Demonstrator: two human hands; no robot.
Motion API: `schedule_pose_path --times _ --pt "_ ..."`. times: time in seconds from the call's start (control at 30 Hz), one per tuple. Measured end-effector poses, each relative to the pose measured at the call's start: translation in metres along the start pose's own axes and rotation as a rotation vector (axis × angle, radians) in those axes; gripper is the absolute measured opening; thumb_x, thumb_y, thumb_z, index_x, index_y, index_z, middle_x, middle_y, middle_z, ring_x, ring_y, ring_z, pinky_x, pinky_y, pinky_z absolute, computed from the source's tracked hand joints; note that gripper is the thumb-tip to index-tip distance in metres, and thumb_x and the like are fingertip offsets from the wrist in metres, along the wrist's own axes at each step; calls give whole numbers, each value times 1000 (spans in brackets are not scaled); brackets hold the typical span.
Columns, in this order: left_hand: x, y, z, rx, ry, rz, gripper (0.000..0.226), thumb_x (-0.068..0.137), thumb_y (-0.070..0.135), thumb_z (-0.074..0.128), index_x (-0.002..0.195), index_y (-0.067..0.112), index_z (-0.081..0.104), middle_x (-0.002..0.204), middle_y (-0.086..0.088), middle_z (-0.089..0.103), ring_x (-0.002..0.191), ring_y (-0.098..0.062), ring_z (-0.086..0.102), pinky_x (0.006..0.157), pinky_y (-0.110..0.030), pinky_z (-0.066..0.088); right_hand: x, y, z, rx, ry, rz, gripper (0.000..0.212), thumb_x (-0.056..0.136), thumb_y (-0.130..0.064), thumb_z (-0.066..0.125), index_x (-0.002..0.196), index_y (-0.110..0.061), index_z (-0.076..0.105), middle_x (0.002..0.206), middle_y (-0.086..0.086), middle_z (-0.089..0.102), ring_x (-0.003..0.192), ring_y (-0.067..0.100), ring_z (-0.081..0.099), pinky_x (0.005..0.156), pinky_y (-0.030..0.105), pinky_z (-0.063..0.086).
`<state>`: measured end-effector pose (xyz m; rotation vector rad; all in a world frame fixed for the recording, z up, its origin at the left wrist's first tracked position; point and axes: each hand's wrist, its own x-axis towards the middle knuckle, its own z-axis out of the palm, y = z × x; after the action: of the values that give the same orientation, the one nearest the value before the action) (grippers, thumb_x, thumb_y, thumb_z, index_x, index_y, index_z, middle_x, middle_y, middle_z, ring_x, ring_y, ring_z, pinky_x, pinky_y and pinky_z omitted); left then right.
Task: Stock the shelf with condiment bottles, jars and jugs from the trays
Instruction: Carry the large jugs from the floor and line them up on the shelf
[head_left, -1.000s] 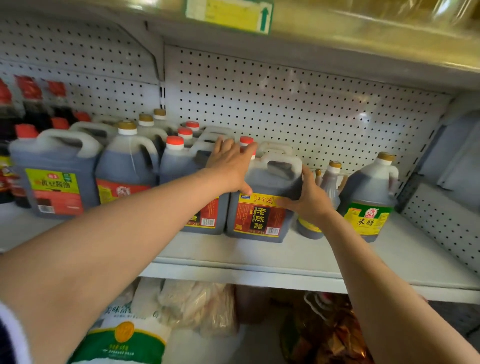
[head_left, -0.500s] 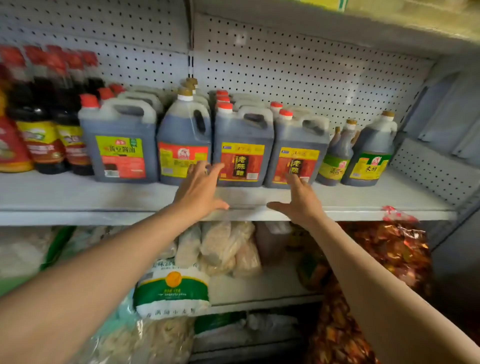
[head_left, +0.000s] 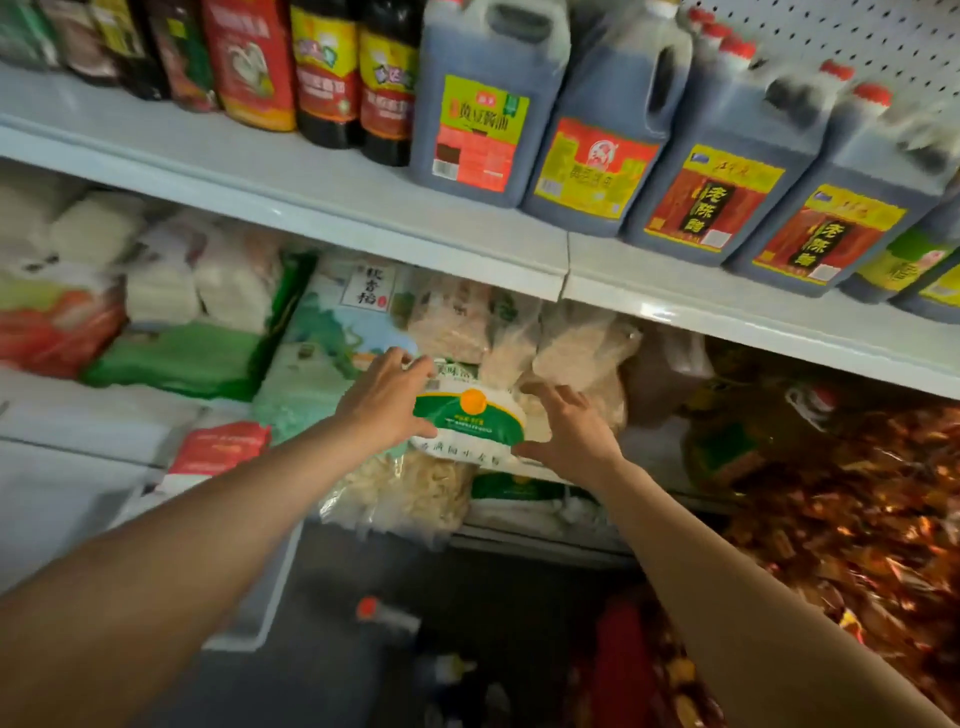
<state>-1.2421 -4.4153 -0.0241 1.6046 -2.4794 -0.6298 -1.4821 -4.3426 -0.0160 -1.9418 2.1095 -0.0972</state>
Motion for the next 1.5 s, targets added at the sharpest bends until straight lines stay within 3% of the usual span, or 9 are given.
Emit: schedule_pose_path --times 0.3,0.5,0.63,0.77,0.97,1.2,1.3,1.43,1.5 --pt "-38 -56 93 -95 -164 -282 77 72 44 83 137 24 48 139 -7 39 130 -28 41 103 -44 43 7 16 114 69 -246 -52 76 81 -47 73 146 -29 39 148 5 43 137 27 38 109 38 38" --pt "-59 -104 211 -234 -311 -392 66 67 54 76 121 18 67 122 -5 62 113 -27 61 97 -39 49 3 46 233 165 -412 23 69 86 -57 67 145 -32 40 148 0 43 137 23 37 106 38 40" --pt "-76 -133 293 -260 -350 -517 80 76 43 82 144 17 48 146 -8 49 134 -26 46 105 -33 36 1 62 324 249 -480 57 54 89 -56 64 136 -31 51 144 -5 44 138 17 34 106 32 37" --pt "-81 -175 378 -326 -358 -612 75 77 39 82 142 17 51 147 -9 50 134 -26 46 107 -30 31 2 72 415 288 -510 86 46 91 -51 64 129 -27 58 140 -5 46 135 19 36 105 31 36" --pt "-65 -235 512 -393 -392 -611 68 81 35 79 141 22 51 141 -5 55 125 -24 54 85 -18 33 8 88 570 330 -510 144 40 88 -53 66 119 -28 62 125 -6 55 119 18 50 96 29 43" --pt "-31 -294 622 -532 -457 -494 94 74 32 83 153 19 34 149 -2 47 138 -19 41 106 -21 26 9 105 692 468 -517 198 50 81 -50 76 123 -27 61 129 -1 57 123 19 52 99 34 47" --pt "-21 -312 648 -568 -507 -408 98 72 35 84 154 26 30 150 -1 44 137 -17 41 115 -33 29 11 113 713 516 -485 180 42 80 -47 77 115 -27 64 123 1 61 116 20 57 95 36 50" --pt "-10 -319 664 -572 -456 -378 92 57 67 75 141 44 44 137 3 56 125 -15 53 111 -38 41 20 126 720 576 -484 152 38 85 -52 71 114 -27 66 136 9 58 128 23 54 100 37 48" --pt "0 -321 664 -555 -402 -352 94 55 72 68 140 36 50 126 11 58 116 -11 57 106 -32 43 28 130 720 600 -433 157 38 87 -47 71 117 -23 67 140 8 57 129 21 54 102 28 46"
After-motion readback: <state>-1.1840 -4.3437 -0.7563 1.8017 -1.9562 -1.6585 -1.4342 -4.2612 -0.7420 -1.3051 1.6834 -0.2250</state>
